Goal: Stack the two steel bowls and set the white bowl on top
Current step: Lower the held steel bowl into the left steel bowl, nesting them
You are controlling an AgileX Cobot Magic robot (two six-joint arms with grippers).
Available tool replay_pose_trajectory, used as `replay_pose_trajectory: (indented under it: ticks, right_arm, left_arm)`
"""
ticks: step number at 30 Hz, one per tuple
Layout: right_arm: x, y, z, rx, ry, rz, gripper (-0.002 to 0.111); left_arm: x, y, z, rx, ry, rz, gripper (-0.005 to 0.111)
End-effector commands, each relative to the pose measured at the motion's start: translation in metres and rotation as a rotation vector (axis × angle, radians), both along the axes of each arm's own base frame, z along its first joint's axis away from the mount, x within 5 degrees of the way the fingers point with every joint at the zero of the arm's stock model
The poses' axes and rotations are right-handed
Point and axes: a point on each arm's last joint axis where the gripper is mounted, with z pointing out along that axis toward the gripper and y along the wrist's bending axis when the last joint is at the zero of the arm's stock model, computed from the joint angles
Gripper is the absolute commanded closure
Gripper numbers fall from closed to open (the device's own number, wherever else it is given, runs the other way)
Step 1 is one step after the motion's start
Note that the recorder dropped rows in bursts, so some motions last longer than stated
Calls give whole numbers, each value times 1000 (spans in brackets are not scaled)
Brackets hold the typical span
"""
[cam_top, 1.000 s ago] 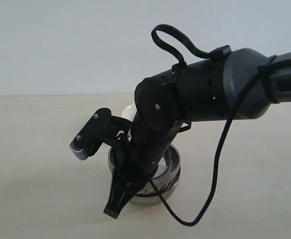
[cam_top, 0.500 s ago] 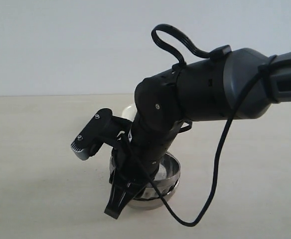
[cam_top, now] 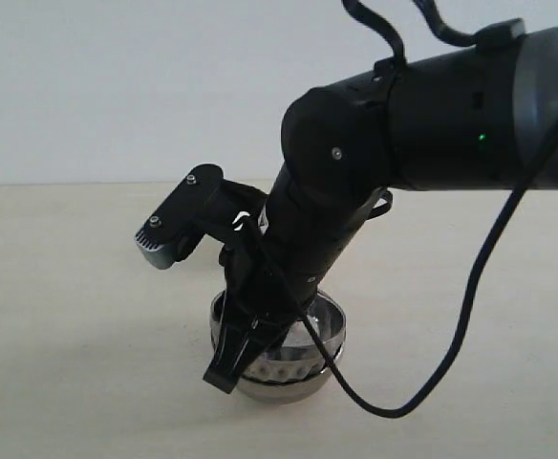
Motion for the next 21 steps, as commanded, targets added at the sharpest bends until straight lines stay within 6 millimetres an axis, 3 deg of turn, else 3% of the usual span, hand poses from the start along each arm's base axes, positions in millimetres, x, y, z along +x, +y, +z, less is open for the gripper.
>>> replay_pose_trajectory:
  ticks: [1, 9, 14, 21]
  right_arm:
    - [-3, -6, 3, -29, 14, -2, 73]
    - [2, -1, -15, -59, 45, -10, 74]
    - [4, 1, -21, -63, 44, -5, 108]
    - [3, 1, -21, -66, 44, -1, 108]
  left_arm:
    - [0, 0, -1, -6, 1, 4, 103]
    - [0, 0, -1, -6, 1, 4, 103]
    - [0, 0, -1, -6, 1, 4, 103]
    - [0, 0, -1, -6, 1, 4, 103]
